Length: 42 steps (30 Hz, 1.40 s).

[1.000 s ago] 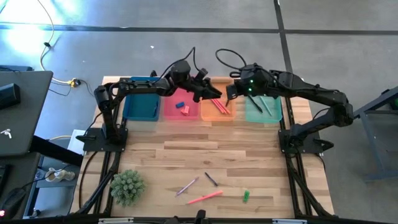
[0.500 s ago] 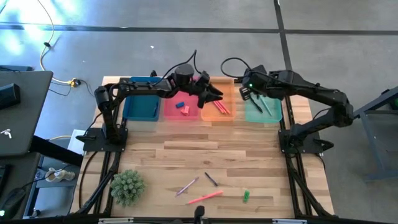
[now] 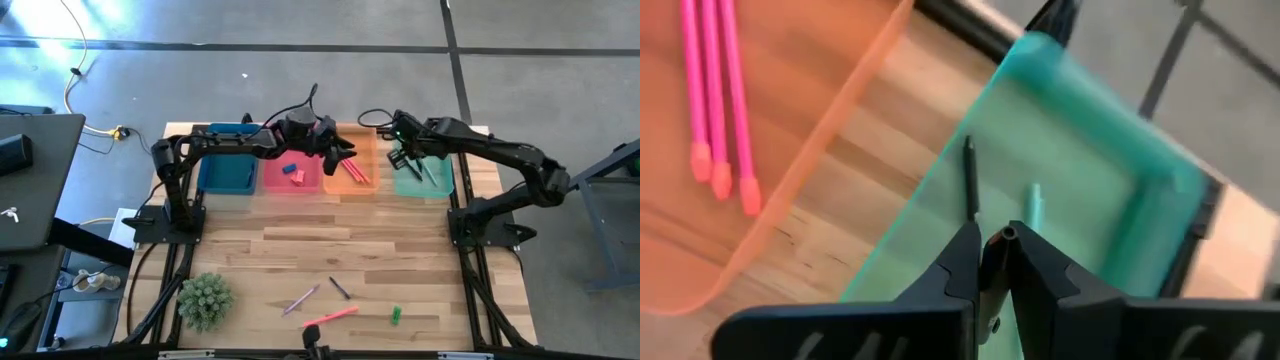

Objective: Sort crayons/erasers/pens/pencils in bins
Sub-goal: Put the black pen into the green bin, then put the green eraser into the pink bin

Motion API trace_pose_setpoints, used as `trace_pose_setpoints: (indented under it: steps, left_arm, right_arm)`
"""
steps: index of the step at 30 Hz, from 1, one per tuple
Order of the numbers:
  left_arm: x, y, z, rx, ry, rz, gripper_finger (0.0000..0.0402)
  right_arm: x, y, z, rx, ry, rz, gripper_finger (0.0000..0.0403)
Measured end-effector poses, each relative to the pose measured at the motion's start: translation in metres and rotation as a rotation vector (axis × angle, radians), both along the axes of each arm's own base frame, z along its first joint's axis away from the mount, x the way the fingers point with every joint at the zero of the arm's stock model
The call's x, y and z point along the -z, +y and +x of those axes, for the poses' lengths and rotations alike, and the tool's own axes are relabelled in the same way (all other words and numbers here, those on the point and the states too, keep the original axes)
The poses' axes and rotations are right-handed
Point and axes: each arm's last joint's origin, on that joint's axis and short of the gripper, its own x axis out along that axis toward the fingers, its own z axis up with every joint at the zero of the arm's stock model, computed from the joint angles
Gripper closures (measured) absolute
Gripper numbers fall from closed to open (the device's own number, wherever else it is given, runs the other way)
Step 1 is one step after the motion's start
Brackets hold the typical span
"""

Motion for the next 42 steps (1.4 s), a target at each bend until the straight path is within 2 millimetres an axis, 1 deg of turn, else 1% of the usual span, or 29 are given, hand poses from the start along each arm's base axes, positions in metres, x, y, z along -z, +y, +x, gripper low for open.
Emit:
trace_pose_setpoints:
  steps: [4, 8, 12, 17, 21, 27, 30, 33, 39, 42]
  left_arm:
    - [0.001, -0.004, -0.004, -0.030, 0.100, 0.066, 0.0272]
    - [-0.008, -0.010, -0.011, -0.087, 0.183, 0.160, 0.0277]
    - [-0.018, -0.014, -0.021, -0.137, 0.250, 0.203, 0.0280]
    - [-0.031, -0.019, -0.036, -0.190, 0.323, 0.200, 0.0280]
    - [-0.042, -0.027, -0.050, -0.223, 0.393, 0.192, 0.0280]
    - [-0.048, -0.039, -0.075, -0.242, 0.580, 0.167, 0.0280]
    - [-0.047, -0.045, -0.086, -0.239, 0.669, 0.130, 0.0280]
    - [-0.046, -0.050, -0.095, -0.240, 0.740, 0.096, 0.0280]
    - [-0.041, -0.053, -0.101, -0.235, 0.836, 0.080, 0.0280]
    - [-0.040, -0.053, -0.103, -0.248, 0.865, 0.096, 0.0280]
  right_arm:
    - [0.023, -0.009, -0.005, -0.014, -0.029, 0.037, 0.0387]
    - [0.040, -0.015, -0.012, 0.004, -0.057, 0.092, 0.0387]
    - [0.051, -0.018, -0.021, 0.036, -0.030, 0.122, 0.0387]
    - [0.059, -0.021, -0.029, 0.057, -0.051, 0.187, 0.0386]
    - [0.061, -0.025, -0.035, 0.087, -0.042, 0.199, 0.0386]
    - [0.061, -0.032, -0.041, 0.100, -0.040, 0.196, 0.0386]
    - [0.061, -0.034, -0.043, 0.095, -0.046, 0.207, 0.0385]
    - [0.062, -0.034, -0.044, 0.094, -0.056, 0.222, 0.0367]
    - [0.062, -0.034, -0.044, 0.128, -0.069, 0.230, 0.0285]
    - [0.062, -0.033, -0.046, 0.168, -0.067, 0.237, 0.0258]
